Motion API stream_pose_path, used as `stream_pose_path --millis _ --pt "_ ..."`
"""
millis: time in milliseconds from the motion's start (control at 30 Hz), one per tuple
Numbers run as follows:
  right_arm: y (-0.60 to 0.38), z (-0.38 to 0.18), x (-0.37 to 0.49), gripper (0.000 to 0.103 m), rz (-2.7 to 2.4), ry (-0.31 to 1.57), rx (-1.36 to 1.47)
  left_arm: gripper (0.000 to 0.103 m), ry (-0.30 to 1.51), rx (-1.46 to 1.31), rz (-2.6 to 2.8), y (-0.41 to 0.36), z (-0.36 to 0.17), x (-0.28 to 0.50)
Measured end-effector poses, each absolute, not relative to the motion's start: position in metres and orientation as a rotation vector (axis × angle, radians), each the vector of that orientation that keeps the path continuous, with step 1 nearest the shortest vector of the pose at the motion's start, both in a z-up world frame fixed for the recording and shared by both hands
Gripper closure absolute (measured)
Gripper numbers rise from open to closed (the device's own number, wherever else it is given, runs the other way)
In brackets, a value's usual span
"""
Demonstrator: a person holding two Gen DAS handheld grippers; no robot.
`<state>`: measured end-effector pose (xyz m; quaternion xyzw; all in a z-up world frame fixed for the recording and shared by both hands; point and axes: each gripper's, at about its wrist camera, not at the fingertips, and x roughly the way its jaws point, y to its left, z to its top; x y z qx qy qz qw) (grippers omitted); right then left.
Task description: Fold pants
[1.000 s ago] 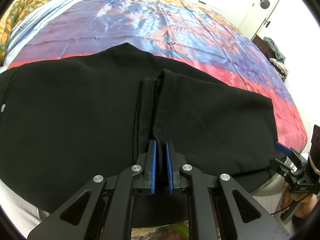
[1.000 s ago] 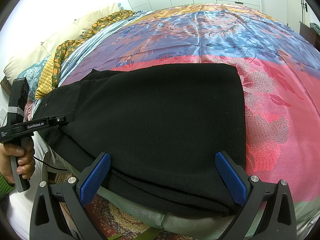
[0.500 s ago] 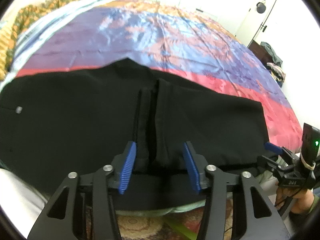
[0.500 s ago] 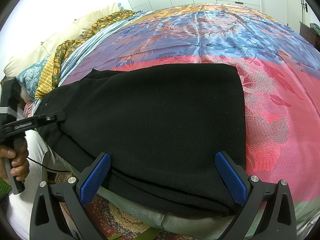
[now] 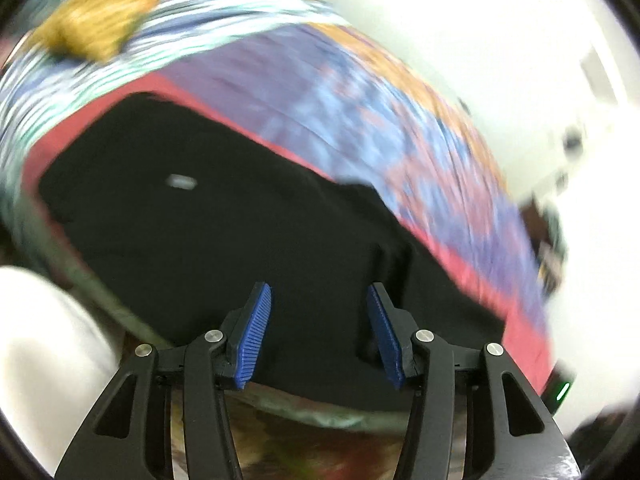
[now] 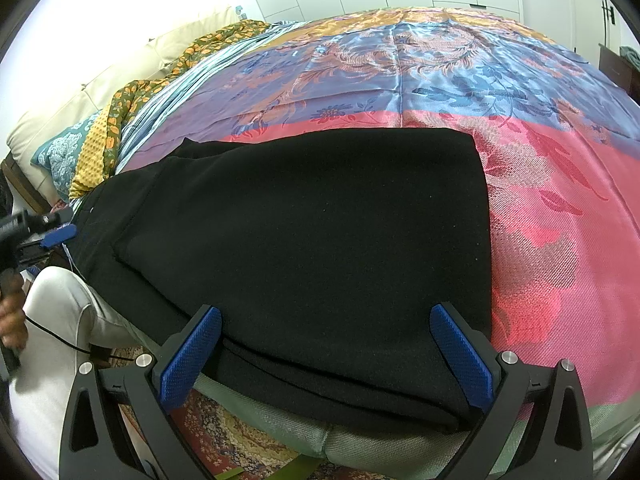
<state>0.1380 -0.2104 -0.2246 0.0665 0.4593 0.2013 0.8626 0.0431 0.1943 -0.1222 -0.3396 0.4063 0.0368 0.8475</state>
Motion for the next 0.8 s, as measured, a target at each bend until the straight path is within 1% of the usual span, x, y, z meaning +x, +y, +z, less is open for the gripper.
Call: stream_pose_path --millis 167,267,333,400,433,533,700,800 --pt "-0.21 -0.224 0.139 0.0 0.419 0.965 0.139 0.05 0.731 -1.074 0.174 0.268 -0.135 0.012" --pt "-0.211 -0.224 0.141 0.0 0.415 0.967 0.138 0.05 0.69 -1.146 0.198 0.293 -0.139 0.005" --pt "-0.211 -0.224 0.143 0.0 0.414 0.969 0.134 0.05 0.61 -1.216 0.229 0.32 -0.136 -0.003" --pt "-0.212 -0.223 0.144 0.0 0.415 0.969 0.13 0.039 0.517 -1.332 0.243 0.348 -0.136 -0.012" --pt "-0.212 -0.223 0.144 0.0 0.415 0.969 0.129 0.038 0.486 -1.384 0.26 0.361 -0.138 -0.017" --pt "-0.211 -0.224 0.143 0.0 0.41 0.969 0.131 0.038 0.514 -1.423 0.321 0.376 -0.147 -0.023" --pt "-0.212 -0.223 0.145 0.0 0.399 0.966 0.129 0.037 0.672 -1.35 0.337 0.351 -0.169 -0.01" --pt "-0.212 -0.223 0.145 0.0 0.4 0.966 0.124 0.037 0.697 -1.344 0.374 0.343 -0.182 -0.007"
